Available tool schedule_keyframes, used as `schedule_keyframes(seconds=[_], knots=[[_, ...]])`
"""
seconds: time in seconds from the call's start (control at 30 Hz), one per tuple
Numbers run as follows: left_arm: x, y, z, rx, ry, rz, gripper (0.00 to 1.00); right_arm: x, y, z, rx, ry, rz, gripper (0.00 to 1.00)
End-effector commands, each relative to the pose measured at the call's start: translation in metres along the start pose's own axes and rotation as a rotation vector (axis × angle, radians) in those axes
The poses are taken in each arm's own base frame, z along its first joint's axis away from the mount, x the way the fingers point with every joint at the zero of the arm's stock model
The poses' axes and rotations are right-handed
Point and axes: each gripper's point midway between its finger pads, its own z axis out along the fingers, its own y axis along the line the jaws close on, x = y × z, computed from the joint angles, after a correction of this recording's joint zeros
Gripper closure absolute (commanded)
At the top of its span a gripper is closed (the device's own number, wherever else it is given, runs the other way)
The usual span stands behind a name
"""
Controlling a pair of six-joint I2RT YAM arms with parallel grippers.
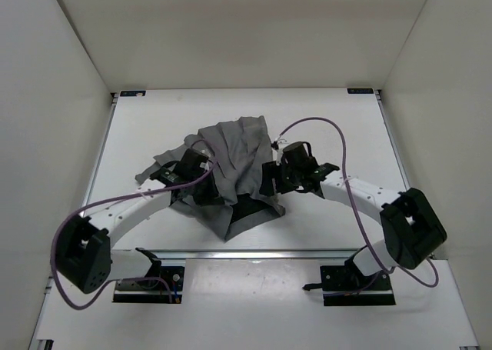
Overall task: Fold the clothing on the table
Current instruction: Flatten the skirt out
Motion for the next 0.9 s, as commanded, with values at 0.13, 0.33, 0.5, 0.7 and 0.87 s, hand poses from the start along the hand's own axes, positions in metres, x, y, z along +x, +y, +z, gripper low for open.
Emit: schedule_keyframes(seconds=[0.13, 0.33, 0.5, 0.7, 0.87], knots=[[-0.061, -0.022, -0.083, 0.147, -0.240, -0.014, 1.00, -0.008, -0.001, 0.020, 0.029, 0.047, 0.049, 0.56], [-0.102, -0.027, -0.128, 0.175, -0.381, -0.005, 1.00, -0.025, -0.020, 0.002, 0.079, 0.010, 0.056, 1.00], [-0.133, -0.073, -0.129, 0.291, -0.398, 0.044, 1.00, -0.090, -0.073, -0.063, 0.216, -0.188, 0.043, 1.00], [-0.207, -0.148, -0.176, 0.376, -0.490, 0.155, 1.00, -0.165, -0.071, -0.134, 0.278, -0.394, -0.025, 1.00], [-0.216, -0.143, -0.222, 0.387, -0.580, 0.161, 1.00, -0.177, -0.038, -0.155, 0.270, -0.429, -0.096, 1.00]])
